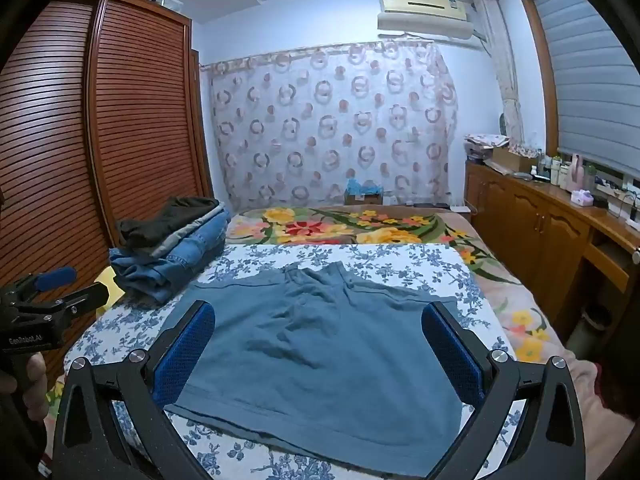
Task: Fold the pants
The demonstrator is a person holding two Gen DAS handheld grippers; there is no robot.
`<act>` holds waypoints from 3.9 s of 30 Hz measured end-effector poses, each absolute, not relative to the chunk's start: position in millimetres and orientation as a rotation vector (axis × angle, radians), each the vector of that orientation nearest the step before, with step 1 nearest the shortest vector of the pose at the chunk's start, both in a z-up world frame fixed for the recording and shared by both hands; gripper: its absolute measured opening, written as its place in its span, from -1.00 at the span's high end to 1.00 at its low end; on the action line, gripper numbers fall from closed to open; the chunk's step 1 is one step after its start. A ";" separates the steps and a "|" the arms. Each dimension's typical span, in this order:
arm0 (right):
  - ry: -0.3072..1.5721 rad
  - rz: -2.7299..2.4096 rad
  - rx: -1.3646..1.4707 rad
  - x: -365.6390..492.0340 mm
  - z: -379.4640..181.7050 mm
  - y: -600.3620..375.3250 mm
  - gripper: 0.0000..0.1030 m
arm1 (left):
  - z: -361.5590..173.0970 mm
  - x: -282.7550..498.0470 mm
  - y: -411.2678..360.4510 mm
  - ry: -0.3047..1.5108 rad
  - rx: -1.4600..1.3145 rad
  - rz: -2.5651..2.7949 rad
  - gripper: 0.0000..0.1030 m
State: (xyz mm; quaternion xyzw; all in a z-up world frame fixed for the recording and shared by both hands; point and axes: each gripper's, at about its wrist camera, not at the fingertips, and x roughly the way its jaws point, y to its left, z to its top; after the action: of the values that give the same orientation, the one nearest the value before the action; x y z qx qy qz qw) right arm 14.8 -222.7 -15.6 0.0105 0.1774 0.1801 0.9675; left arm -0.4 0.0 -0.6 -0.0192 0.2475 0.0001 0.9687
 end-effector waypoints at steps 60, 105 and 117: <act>0.374 0.354 0.012 13.8 -16.7 -224.1 -1.00 | 6.8 -4.6 -16.7 0.482 -0.031 -0.001 -1.00; 0.429 0.370 0.012 23.8 -22.8 -231.7 -1.00 | 2.9 1.5 -8.1 0.563 -0.056 0.008 -1.00; 0.513 0.387 -0.019 26.9 -27.5 -228.1 -1.00 | -26.8 9.9 15.4 0.619 -0.069 0.021 -1.00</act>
State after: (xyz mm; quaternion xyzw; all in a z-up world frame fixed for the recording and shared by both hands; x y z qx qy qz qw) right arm 26.9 -228.1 -27.5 -0.0094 0.2522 0.1902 0.9488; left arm 9.9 15.4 -26.8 -0.0340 0.3044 0.0105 0.9519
